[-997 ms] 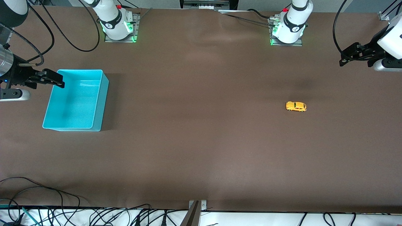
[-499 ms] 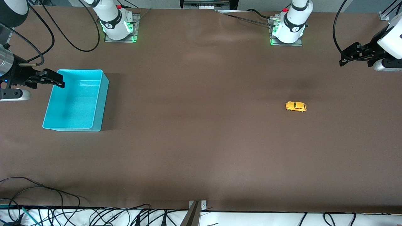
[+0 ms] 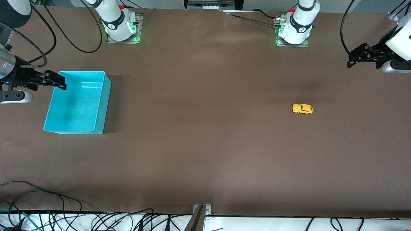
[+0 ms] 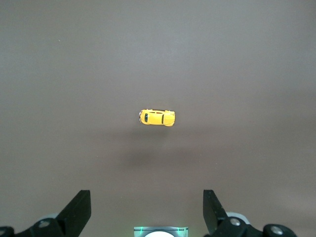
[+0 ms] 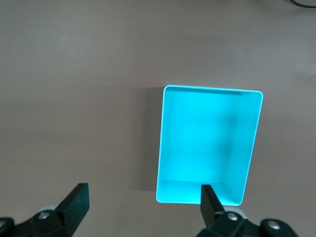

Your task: Wind up and store yellow beetle car

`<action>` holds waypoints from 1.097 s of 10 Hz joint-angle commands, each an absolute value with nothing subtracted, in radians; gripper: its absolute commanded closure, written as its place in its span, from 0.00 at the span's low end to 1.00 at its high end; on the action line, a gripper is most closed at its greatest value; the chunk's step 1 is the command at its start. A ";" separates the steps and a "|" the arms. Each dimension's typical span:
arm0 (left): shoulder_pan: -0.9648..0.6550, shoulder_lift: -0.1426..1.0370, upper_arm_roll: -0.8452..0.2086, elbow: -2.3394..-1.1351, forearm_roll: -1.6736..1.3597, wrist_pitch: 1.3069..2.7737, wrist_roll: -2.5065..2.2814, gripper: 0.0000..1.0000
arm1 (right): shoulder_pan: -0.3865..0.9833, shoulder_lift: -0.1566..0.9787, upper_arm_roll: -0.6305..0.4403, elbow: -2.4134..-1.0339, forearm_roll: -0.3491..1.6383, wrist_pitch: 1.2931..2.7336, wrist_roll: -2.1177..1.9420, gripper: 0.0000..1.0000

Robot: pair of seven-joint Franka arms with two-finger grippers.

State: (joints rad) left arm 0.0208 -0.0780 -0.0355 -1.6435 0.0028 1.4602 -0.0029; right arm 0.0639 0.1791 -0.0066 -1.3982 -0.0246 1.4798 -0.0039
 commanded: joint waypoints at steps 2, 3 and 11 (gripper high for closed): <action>0.031 -0.086 -0.043 -1.649 0.002 1.454 -0.014 0.00 | 0.066 0.186 -0.006 -1.381 -0.040 1.474 -0.012 0.00; 0.029 -0.086 -0.043 -1.649 0.002 1.454 -0.014 0.00 | 0.066 0.187 -0.006 -1.381 -0.035 1.474 -0.012 0.00; 0.029 -0.086 -0.043 -1.649 0.002 1.454 -0.014 0.00 | 0.067 0.186 -0.006 -1.379 -0.034 1.474 -0.005 0.00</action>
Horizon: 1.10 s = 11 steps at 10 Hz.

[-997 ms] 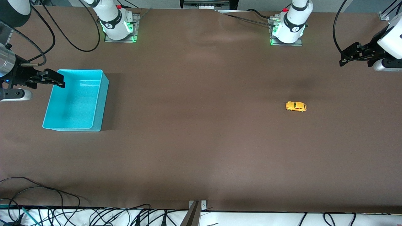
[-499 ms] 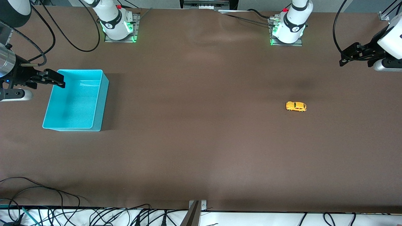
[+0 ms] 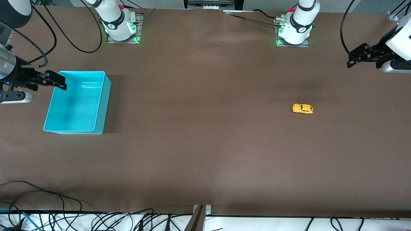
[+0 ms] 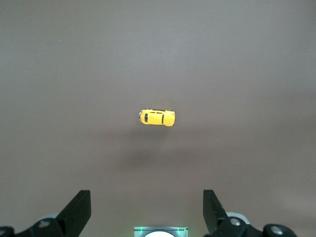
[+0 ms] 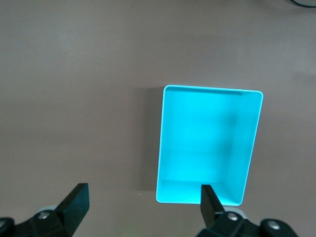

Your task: Wind up and store yellow beetle car

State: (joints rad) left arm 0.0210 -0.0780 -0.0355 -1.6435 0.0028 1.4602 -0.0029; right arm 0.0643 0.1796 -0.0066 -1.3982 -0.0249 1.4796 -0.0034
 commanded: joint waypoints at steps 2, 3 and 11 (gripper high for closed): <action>0.029 -0.086 -0.043 -1.649 0.002 1.454 -0.014 0.00 | 0.067 0.186 -0.006 -1.379 -0.034 1.474 -0.005 0.00; 0.029 -0.086 -0.043 -1.649 0.002 1.454 -0.014 0.00 | 0.066 0.186 -0.008 -1.379 -0.034 1.476 -0.005 0.00; 0.029 -0.086 -0.043 -1.649 0.002 1.454 -0.014 0.00 | 0.066 0.189 -0.008 -1.384 -0.034 1.485 0.003 0.00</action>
